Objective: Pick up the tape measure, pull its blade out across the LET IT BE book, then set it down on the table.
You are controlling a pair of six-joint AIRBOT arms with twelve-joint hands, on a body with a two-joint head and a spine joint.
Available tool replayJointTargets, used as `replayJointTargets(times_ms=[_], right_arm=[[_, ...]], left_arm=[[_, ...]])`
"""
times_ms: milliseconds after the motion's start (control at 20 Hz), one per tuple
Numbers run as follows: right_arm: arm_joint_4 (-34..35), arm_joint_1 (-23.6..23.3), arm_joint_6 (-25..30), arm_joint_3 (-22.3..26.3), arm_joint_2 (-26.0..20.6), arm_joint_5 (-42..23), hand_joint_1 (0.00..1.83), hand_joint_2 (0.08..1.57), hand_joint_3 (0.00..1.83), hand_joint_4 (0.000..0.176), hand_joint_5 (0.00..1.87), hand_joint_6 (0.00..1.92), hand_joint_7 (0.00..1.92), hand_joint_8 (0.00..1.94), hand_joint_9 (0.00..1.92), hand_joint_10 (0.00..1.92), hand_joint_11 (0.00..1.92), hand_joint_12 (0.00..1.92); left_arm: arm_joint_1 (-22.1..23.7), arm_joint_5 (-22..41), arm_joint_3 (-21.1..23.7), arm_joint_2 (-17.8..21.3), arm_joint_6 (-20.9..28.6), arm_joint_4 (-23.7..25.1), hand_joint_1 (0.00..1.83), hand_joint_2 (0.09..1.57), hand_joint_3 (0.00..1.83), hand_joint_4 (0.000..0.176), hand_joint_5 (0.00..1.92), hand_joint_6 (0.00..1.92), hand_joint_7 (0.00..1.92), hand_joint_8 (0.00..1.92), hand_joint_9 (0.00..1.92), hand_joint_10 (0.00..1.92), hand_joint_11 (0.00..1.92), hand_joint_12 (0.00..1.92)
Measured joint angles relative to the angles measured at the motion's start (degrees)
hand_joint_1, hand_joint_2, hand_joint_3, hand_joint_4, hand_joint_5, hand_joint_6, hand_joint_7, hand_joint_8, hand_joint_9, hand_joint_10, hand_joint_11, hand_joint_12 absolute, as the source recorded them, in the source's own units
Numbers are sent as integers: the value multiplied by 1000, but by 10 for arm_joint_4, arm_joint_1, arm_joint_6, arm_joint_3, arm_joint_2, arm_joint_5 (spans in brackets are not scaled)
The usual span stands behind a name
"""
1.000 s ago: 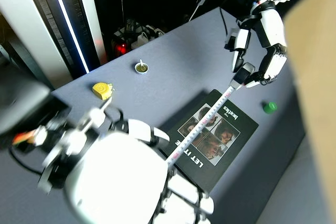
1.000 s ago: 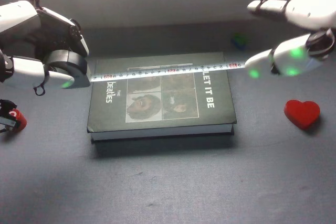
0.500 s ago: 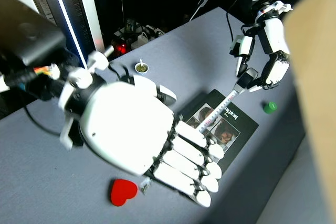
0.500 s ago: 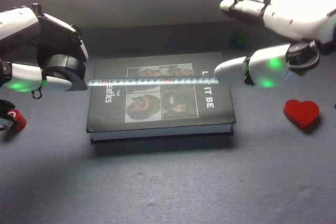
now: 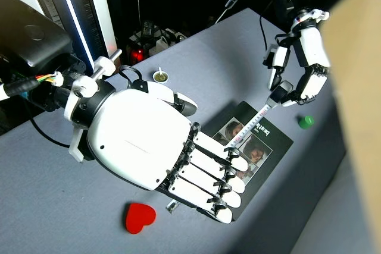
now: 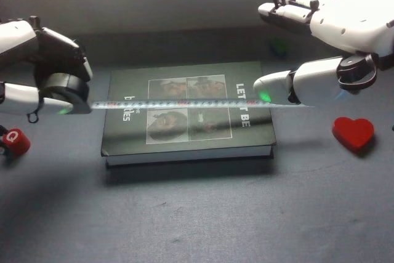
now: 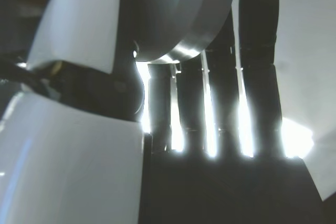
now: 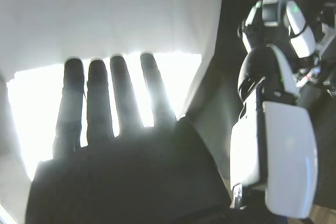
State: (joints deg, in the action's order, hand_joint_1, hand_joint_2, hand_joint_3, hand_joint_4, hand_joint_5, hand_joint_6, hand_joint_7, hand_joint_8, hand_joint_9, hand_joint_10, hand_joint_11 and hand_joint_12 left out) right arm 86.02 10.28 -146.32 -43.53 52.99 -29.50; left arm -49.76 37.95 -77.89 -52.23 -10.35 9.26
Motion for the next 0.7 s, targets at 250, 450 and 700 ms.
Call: replayJointTargets(times_ms=[250,450,700], right_arm=[[-4,0,2,0,0,2,29,1032,2,76,0,0,5,1,0,0,0,381],[-7,0,3,0,0,2,34,1032,1,76,0,0,12,2,0,0,0,437],[-8,0,6,0,0,3,38,1031,0,76,0,0,16,2,0,0,0,425]], left_arm=[[-19,16,-19,-2,23,16,1379,1109,0,0,888,925,1089,847,891,1281,840,1176],[-25,20,-30,-8,24,12,1379,1107,0,0,896,921,1089,843,893,1279,854,1180],[-37,27,-52,-13,32,-3,1380,1106,0,0,900,915,1090,843,896,1274,847,1169]])
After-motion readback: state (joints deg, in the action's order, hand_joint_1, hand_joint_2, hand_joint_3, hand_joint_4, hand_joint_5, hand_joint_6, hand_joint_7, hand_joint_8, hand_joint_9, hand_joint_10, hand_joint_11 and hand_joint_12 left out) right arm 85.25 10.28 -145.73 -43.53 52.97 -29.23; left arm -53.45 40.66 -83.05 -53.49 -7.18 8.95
